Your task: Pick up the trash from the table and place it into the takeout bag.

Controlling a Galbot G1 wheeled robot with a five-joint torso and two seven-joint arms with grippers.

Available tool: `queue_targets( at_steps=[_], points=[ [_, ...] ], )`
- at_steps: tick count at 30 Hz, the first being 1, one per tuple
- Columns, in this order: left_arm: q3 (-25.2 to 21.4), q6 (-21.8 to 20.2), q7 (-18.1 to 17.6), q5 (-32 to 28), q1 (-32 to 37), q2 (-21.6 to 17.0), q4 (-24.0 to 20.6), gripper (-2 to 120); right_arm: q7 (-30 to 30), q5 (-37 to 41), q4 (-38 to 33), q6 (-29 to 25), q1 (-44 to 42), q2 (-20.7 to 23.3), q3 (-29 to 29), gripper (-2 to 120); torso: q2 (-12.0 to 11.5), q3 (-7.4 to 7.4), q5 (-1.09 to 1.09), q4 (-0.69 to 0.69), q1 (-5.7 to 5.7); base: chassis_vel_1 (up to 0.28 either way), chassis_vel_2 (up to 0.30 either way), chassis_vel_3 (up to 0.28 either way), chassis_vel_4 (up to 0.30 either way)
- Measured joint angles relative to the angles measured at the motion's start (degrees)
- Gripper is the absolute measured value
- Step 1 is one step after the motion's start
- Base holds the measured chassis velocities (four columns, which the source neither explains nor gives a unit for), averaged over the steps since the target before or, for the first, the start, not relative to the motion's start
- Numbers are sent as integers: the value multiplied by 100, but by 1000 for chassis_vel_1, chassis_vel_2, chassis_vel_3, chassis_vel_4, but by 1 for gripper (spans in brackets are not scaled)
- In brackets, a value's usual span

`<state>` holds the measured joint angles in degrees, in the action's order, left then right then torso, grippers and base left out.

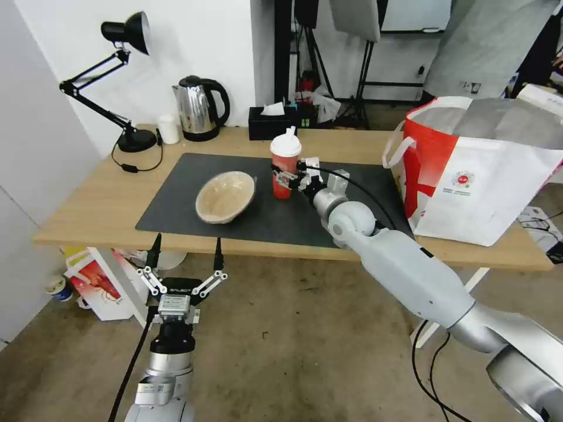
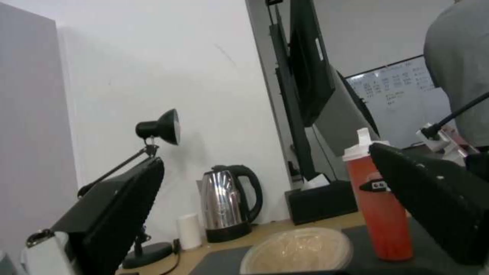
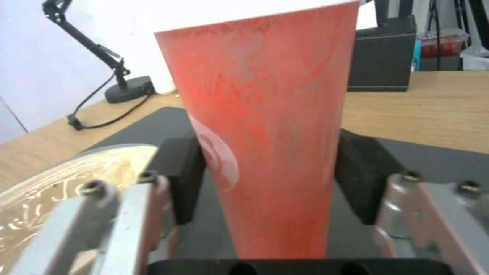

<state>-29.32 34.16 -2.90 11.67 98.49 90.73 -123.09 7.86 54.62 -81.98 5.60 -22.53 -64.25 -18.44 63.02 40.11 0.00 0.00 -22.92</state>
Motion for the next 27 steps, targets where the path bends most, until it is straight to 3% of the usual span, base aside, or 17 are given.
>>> queue_targets(
  at_steps=[7,20,27],
  points=[
    [-22,0,-6,-15,-21,-19,-12,100,16,39,-232,70,-50,138,23,33,0,0,0,0,1,0,0,0,0],
    [-51,0,-15,-36,-111,-47,-5,100,158,193,-805,173,-150,665,119,9,0,0,1,1,1,0,0,0,0],
    [-71,-9,-22,-76,-161,-94,29,100,207,412,-1730,241,-348,1684,289,5,0,0,1,0,1,0,0,0,0]
  ],
)
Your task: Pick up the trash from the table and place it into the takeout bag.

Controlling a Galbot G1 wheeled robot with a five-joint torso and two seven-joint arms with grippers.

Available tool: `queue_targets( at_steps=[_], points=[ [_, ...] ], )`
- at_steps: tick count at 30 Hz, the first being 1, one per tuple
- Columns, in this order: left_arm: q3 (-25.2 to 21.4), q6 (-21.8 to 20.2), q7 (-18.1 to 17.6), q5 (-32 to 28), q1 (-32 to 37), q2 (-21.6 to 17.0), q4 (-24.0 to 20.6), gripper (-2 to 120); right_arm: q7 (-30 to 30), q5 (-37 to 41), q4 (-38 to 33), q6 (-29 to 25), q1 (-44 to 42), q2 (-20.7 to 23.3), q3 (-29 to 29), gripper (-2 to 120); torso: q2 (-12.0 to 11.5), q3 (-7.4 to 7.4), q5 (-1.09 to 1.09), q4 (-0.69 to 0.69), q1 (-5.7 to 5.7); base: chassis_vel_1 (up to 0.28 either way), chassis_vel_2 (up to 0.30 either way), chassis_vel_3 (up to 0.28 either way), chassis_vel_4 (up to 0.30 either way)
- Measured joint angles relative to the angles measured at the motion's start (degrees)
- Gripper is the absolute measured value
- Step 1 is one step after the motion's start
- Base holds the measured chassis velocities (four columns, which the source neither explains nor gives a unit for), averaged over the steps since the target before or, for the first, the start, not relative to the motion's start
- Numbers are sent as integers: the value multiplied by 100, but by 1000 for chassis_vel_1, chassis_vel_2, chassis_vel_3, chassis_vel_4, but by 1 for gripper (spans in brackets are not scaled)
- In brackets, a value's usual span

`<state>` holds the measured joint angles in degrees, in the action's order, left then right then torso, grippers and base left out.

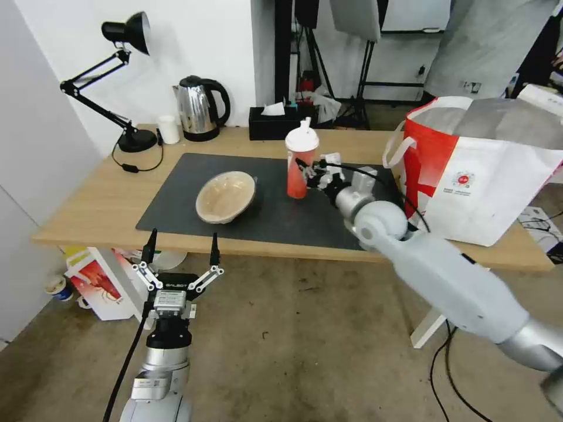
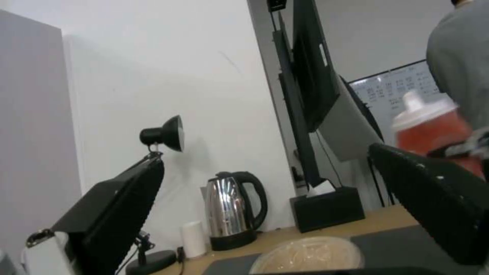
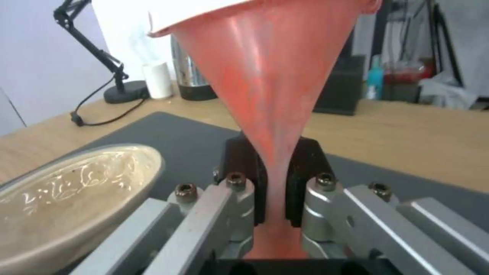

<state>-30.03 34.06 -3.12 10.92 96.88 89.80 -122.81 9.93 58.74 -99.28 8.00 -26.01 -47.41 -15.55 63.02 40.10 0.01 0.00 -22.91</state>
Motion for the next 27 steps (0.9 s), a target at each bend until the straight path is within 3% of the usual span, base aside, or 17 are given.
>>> queue_targets(
  at_steps=[2,3,6,7,11,20,27],
  points=[
    [-11,-8,-1,-46,-22,-34,19,100,22,81,-470,3,-267,443,224,5,0,0,-3,-2,0,0,0,0,0],
    [-11,-8,-1,-46,-22,-34,19,100,22,81,-470,3,-267,443,224,5,0,0,-3,-2,0,0,0,0,0],
    [-17,-11,0,-115,-79,-110,96,100,49,157,-1223,-31,-1047,1029,988,5,0,0,-2,1,0,0,0,0,0],
    [-17,-11,0,-115,-79,-110,96,100,49,157,-1223,-31,-1047,1029,988,5,0,0,-2,1,0,0,0,0,0],
    [43,-20,-1,-154,-195,-183,220,100,-11,264,-2305,-139,-2598,1727,2531,5,2,-1,-2,-3,0,0,0,0,0],
    [176,-40,1,-139,-317,-189,364,100,25,378,-2957,-321,-3518,2118,3318,5,2,-1,0,0,0,0,0,0,0],
    [333,-54,2,-105,-405,-168,468,100,390,434,-3300,-362,-3568,2184,3526,5,2,0,0,0,-1,0,0,0,0]
  ],
)
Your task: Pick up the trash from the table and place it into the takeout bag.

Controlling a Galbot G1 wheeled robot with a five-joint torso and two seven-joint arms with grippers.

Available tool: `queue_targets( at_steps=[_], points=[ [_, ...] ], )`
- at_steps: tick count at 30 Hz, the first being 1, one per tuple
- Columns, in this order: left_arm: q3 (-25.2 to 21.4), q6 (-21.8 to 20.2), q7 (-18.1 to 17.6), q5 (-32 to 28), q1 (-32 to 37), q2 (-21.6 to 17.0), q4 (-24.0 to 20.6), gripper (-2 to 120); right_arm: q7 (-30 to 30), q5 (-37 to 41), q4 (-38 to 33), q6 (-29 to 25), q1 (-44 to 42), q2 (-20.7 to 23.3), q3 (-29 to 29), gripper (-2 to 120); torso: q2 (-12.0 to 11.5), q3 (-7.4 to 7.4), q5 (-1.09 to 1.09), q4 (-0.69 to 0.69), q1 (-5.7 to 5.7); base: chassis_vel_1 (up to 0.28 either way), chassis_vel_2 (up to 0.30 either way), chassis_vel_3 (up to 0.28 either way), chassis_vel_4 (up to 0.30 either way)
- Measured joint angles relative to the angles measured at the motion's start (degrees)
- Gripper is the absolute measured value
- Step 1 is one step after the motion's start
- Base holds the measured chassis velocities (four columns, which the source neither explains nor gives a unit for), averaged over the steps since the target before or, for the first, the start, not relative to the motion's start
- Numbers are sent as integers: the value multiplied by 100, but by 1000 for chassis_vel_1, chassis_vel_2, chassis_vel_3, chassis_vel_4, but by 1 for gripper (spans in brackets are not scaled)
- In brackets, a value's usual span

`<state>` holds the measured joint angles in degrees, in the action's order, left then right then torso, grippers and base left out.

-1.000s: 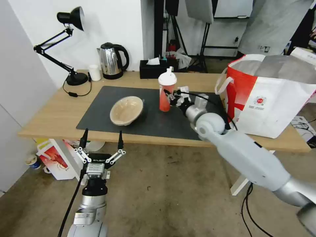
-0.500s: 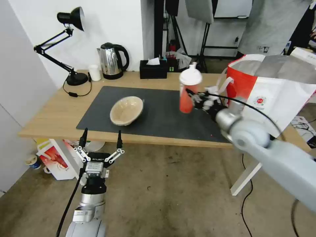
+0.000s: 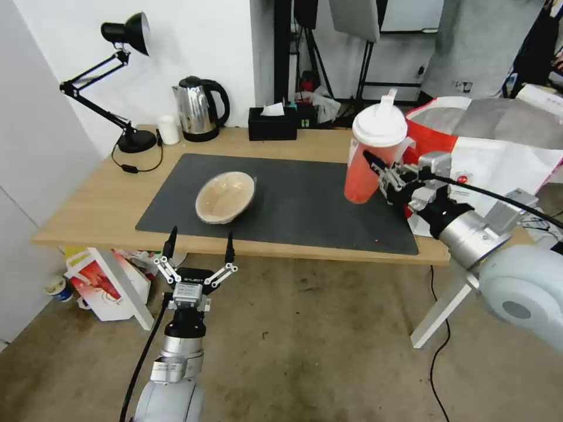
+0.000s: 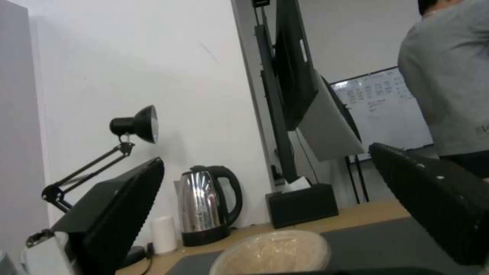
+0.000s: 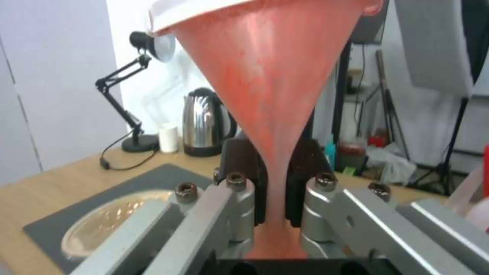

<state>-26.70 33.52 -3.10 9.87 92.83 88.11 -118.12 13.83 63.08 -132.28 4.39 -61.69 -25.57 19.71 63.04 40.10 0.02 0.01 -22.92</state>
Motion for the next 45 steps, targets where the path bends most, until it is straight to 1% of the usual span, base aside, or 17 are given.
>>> queue_targets(
  at_steps=[4,6,7,9,11,12,16,17,19,21,22,26,31,36,45],
  points=[
    [7,-1,0,-32,-13,-51,-4,100,91,-10,-28,22,219,-22,0,5,0,0,-1,0,0,0,0,0,0],
    [-16,6,0,-140,-9,-139,-33,100,114,16,8,74,455,121,70,5,-1,1,-1,0,0,0,0,0,0],
    [-16,6,0,-140,-9,-139,-33,100,114,16,8,74,455,121,70,5,-1,1,-1,0,0,0,0,0,0],
    [-46,42,0,-202,10,-183,-44,100,109,195,126,104,744,364,165,5,-1,0,-2,0,0,0,0,0,0],
    [-53,92,0,-221,22,-181,-43,100,73,472,445,120,1236,692,170,5,-1,1,-2,0,0,0,0,0,0],
    [-53,92,0,-221,22,-181,-43,100,73,472,445,120,1236,692,170,5,-1,1,-2,0,0,0,0,0,0],
    [4,105,10,-212,24,-140,-45,100,-148,786,1191,115,1964,1041,36,5,-2,1,0,-1,0,0,0,0,0],
    [4,105,10,-212,24,-140,-45,100,-148,786,1191,115,1964,1041,36,5,-2,1,0,-1,0,0,0,0,0],
    [7,106,15,-204,25,-132,-63,100,-289,865,1651,111,2478,1161,-143,5,-2,1,-2,-1,0,0,0,0,0],
    [16,107,19,-192,26,-124,-77,100,-393,874,2084,113,2890,1177,-318,5,-2,1,-1,-1,0,0,0,0,0],
    [16,107,19,-192,26,-124,-77,100,-393,874,2084,113,2890,1177,-318,5,-2,1,-1,-1,0,0,0,0,0],
    [28,108,23,-174,33,-108,-91,100,-527,757,2581,120,3148,1139,-429,5,-2,1,0,-1,0,0,0,0,0],
    [27,111,27,-159,69,-108,-98,100,-597,571,2926,120,3235,1039,-436,5,-2,1,-1,-1,0,0,0,0,0],
    [11,115,29,-156,101,-114,-127,100,-608,418,3140,132,3209,926,-437,5,-2,1,-1,-1,0,0,0,0,0],
    [-25,119,29,-155,139,-128,-166,100,-562,150,3216,230,2933,661,-433,5,-2,1,-1,-1,0,0,0,0,0]
  ],
)
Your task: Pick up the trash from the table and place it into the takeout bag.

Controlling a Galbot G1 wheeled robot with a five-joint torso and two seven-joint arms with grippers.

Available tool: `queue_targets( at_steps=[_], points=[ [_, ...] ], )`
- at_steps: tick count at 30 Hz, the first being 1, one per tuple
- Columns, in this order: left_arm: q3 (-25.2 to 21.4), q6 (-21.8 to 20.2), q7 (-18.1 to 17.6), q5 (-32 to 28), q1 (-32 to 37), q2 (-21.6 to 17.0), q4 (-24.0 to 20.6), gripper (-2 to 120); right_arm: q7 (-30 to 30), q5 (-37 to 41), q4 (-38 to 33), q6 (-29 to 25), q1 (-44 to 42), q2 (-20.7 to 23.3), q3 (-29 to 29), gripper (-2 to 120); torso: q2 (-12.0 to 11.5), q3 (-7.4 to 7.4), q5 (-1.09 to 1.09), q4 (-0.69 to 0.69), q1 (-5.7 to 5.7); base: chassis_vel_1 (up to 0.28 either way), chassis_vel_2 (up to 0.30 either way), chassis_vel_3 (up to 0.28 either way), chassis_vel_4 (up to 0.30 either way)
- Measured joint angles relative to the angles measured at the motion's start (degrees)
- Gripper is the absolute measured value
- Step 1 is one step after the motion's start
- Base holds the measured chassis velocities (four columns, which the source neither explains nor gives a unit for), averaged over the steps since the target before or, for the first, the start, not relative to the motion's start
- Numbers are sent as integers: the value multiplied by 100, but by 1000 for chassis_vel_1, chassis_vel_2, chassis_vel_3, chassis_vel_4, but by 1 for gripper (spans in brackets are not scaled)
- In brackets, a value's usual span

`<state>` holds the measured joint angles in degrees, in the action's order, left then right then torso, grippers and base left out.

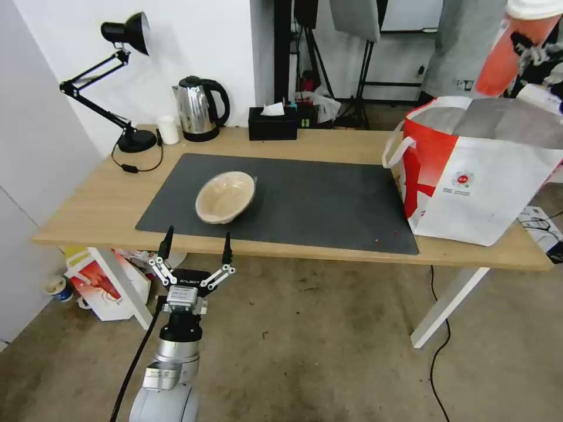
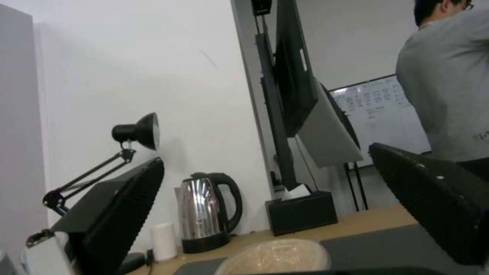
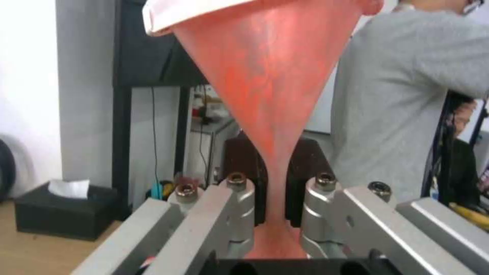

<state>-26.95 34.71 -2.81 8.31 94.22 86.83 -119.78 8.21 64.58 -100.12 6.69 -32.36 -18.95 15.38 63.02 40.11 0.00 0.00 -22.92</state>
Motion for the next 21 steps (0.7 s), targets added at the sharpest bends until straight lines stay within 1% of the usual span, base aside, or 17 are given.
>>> queue_targets(
  at_steps=[8,9,11,13,14,16,17,21],
  points=[
    [-63,5,0,-20,-3,-23,2,100,103,-238,141,98,56,-276,-157,5,0,0,-1,0,0,0,0,0,0],
    [-74,5,0,-25,-6,-25,5,100,116,-260,147,115,81,-305,-190,7,0,0,0,0,0,0,0,0,0],
    [-85,6,-1,-30,-15,-28,19,100,137,-291,144,173,122,-345,-238,14,0,0,0,1,0,0,0,0,0],
    [-86,6,-1,-30,-16,-28,21,100,141,-295,140,186,130,-351,-243,16,0,0,-1,1,0,0,0,0,0],
    [-89,6,-1,-36,-32,-28,32,100,163,-307,110,241,160,-365,-267,25,0,0,0,0,0,0,0,0,0],
    [-93,7,-2,-39,-45,-28,48,100,185,-315,71,308,176,-368,-281,33,0,0,-1,0,0,0,0,0,0],
    [-93,7,-2,-39,-45,-28,48,100,185,-315,71,308,176,-368,-281,33,0,0,-1,0,0,0,0,0,0],
    [-104,7,-3,-42,-59,-28,52,100,204,-316,-12,406,182,-368,-285,51,0,0,-1,0,0,0,0,0,0]
  ],
)
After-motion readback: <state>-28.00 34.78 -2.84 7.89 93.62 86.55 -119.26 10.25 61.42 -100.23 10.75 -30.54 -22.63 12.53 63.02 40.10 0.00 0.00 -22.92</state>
